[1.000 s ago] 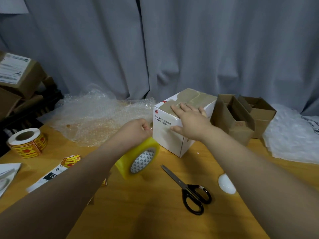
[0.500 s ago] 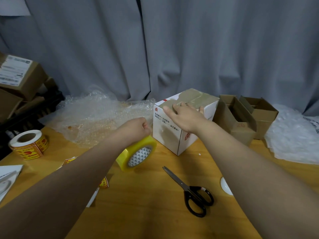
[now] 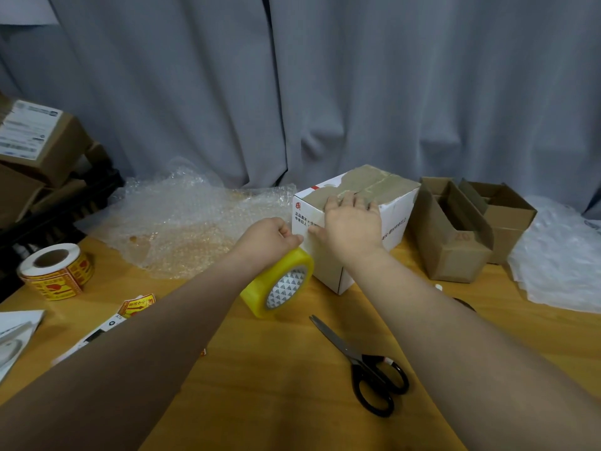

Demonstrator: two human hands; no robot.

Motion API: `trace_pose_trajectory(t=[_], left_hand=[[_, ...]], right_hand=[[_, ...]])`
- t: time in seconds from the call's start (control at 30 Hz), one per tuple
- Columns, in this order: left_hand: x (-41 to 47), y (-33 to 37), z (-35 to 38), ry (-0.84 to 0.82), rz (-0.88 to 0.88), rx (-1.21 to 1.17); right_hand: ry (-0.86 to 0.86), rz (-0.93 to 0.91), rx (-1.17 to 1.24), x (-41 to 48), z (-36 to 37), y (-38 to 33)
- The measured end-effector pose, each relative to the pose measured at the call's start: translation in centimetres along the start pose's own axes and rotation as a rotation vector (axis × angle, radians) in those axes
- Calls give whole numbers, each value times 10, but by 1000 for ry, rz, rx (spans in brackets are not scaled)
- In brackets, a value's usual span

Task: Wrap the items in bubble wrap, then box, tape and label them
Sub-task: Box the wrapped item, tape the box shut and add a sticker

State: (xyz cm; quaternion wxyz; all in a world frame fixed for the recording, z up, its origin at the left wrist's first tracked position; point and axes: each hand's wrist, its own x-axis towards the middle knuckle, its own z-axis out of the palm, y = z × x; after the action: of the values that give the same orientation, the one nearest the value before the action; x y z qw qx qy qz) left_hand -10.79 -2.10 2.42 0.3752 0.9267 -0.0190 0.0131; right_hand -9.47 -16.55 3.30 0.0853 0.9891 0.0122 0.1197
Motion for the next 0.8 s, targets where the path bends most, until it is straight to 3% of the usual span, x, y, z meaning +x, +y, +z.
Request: trace_pose_trajectory(t=[0.23,0.4,0.53,0.57,0.6,0.7,0.8], left_hand=[[-9,-3,2,78,54,36],[-24,-6,5,259,176,-13],[-33,-16,6,190,226,82],[-35,-18,6,162,235,123],[-37,-19,6,138,240,153],[-43,-17,6,100,240,206],[-47,-17,7,120,245,225]], right_hand=[[33,19,88,3,7,-1],[-9,-128,503,-14,-13,18],[354,-340,527,-63,-24,22],[287,-383,517,-76,-23,22],[116,-394,496,-88,-23,23],[-530,-348,243,-111,-12,34],[-836,-330,92,-125,-2,45]])
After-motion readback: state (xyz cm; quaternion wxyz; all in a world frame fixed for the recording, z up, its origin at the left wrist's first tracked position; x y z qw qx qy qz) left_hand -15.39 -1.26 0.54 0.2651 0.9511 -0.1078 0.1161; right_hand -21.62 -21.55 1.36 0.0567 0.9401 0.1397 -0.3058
